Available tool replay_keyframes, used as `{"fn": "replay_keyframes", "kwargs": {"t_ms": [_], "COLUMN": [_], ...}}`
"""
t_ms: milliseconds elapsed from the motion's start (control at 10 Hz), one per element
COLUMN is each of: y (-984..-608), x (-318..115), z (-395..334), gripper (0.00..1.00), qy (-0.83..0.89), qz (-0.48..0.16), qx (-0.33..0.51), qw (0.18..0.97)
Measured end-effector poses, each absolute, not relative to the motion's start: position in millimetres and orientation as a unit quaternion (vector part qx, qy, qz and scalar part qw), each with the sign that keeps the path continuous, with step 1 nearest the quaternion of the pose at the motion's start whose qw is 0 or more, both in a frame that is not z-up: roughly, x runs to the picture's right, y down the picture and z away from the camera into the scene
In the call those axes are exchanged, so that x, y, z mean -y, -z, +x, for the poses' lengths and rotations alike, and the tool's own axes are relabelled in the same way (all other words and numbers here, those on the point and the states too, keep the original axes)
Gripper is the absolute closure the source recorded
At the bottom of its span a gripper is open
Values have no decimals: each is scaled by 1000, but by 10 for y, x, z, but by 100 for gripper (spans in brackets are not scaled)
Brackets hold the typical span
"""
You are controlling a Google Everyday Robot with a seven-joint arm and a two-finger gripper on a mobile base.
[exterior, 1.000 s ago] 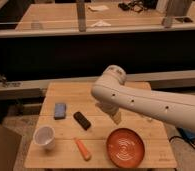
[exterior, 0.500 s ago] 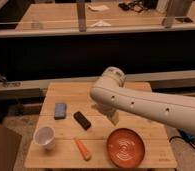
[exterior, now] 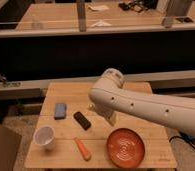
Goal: Place the pepper in the ceramic cup
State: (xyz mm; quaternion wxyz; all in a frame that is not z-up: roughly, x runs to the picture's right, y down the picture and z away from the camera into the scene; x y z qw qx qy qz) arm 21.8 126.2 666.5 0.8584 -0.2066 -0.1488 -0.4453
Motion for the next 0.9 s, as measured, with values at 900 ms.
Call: {"fn": "replay_keyframes", "kwargs": {"t_ms": [900], "y": [-6669], "x": [-1391], "z": [-62], "gripper": [20], "qy": [497], "qz": [-194], "qx": [191], "qw": [824]}}
